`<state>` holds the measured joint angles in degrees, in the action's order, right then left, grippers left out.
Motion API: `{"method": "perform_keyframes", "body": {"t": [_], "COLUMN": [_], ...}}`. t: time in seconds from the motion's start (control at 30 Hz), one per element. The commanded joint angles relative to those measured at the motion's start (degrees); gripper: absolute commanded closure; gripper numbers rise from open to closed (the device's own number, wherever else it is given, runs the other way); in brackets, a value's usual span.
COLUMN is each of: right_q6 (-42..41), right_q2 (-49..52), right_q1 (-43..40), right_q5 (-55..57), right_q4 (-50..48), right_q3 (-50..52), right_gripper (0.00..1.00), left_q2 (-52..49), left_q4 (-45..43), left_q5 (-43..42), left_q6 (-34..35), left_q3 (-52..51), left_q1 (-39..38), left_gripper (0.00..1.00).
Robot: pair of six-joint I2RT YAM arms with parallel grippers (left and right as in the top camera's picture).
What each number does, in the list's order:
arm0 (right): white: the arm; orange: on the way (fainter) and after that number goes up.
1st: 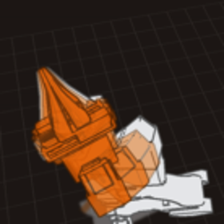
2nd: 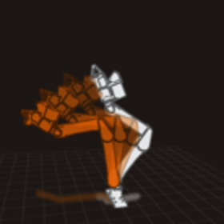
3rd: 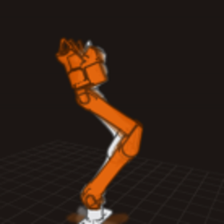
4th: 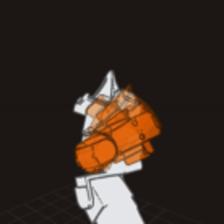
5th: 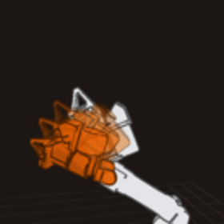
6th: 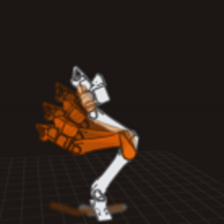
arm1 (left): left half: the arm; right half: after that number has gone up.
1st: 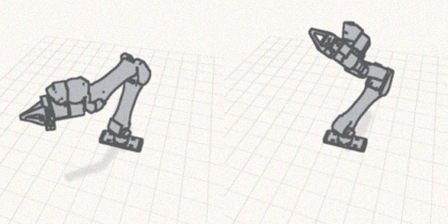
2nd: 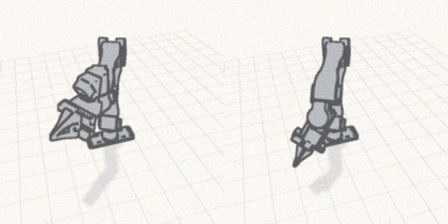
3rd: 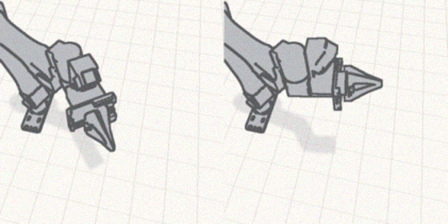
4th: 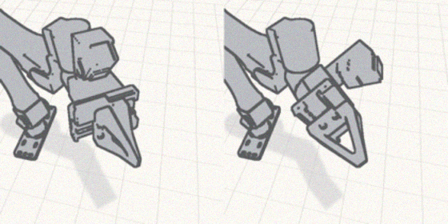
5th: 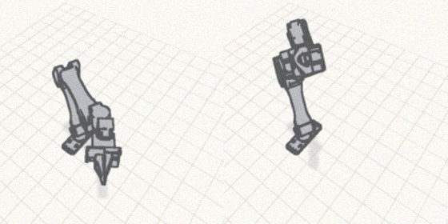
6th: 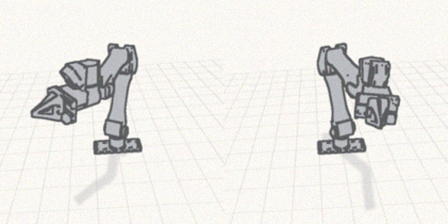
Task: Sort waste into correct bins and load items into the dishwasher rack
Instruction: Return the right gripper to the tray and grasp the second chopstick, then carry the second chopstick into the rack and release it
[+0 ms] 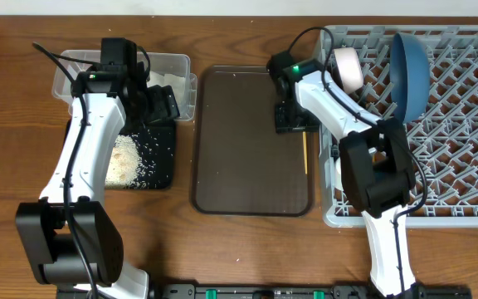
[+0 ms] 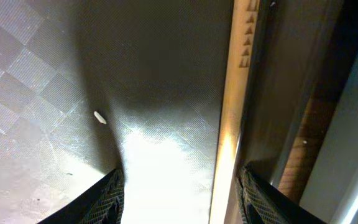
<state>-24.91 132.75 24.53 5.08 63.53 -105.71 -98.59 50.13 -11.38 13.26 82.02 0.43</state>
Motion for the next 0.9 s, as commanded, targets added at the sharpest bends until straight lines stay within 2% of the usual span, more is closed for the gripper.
{"method": "perform_keyframes", "body": {"t": [0.0,0.17,0.33,0.43,0.63,0.87], "right_q6": [2.34,2.93,3.17,3.13,3.96,8.83], "right_q2": [2.27,2.29,2.29,2.29,1.77,-6.93], "right_q1": [-0.17,1.07,2.08,2.21,2.10,1.75], "right_q5": [-2.05,-2.60,-2.58,-2.56,-2.34,-2.29], "right_q4": [-0.15,-0.46,-0.79,-1.01,-0.90,7.50], "right_q3": [0.13,0.13,0.13,0.13,-0.70,-9.75], "right_gripper": [0.44,0.52,0.78,0.99,0.99,0.99], "left_q2": [0.44,0.44,0.44,0.44,0.44,0.44], "left_q4": [0.17,0.20,0.17,0.20,0.17,0.20], "left_q5": [0.74,0.74,0.74,0.74,0.74,0.74], "left_q6": [-0.52,-0.55,-0.52,-0.52,-0.55,-0.52], "left_q3": [0.61,0.61,0.61,0.61,0.61,0.61], "left_q1": [0.15,0.15,0.15,0.15,0.15,0.15], "left_gripper": [0.12,0.11,0.12,0.12,0.12,0.12]}}
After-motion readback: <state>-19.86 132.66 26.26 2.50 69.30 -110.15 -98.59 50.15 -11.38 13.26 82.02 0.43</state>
